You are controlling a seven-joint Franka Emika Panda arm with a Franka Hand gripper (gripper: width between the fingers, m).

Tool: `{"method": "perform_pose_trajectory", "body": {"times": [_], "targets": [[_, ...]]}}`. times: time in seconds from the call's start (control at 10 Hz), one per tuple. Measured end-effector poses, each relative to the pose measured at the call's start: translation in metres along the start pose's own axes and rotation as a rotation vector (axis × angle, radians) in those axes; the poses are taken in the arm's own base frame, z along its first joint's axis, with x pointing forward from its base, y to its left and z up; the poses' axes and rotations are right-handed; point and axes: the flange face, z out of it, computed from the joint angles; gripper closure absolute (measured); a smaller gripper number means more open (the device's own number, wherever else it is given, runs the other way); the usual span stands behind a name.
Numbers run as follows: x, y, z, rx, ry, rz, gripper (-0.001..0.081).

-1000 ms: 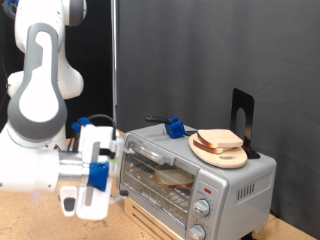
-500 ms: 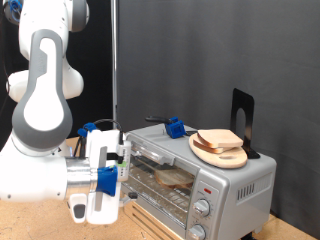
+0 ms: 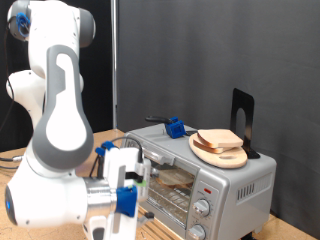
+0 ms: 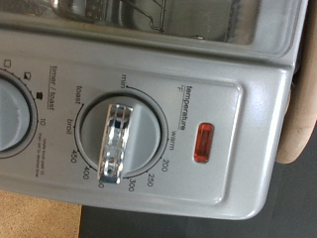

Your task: Make a piece of toast with the oven

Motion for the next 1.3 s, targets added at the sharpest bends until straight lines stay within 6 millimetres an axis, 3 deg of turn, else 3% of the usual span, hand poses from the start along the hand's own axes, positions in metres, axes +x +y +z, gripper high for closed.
{"method": "perform_pose_trajectory", "body": {"times": [0.4,0.8,1.3], "targets": [[0.002,0.010,0.005,0.034,0.000,-0.006,0.0011],[0.036,0.029,0.027,0.003,-0.008,0.033,0.0011],[0.069,0.033,0.032,-0.024,0.017,-0.030,0.0011]]}}
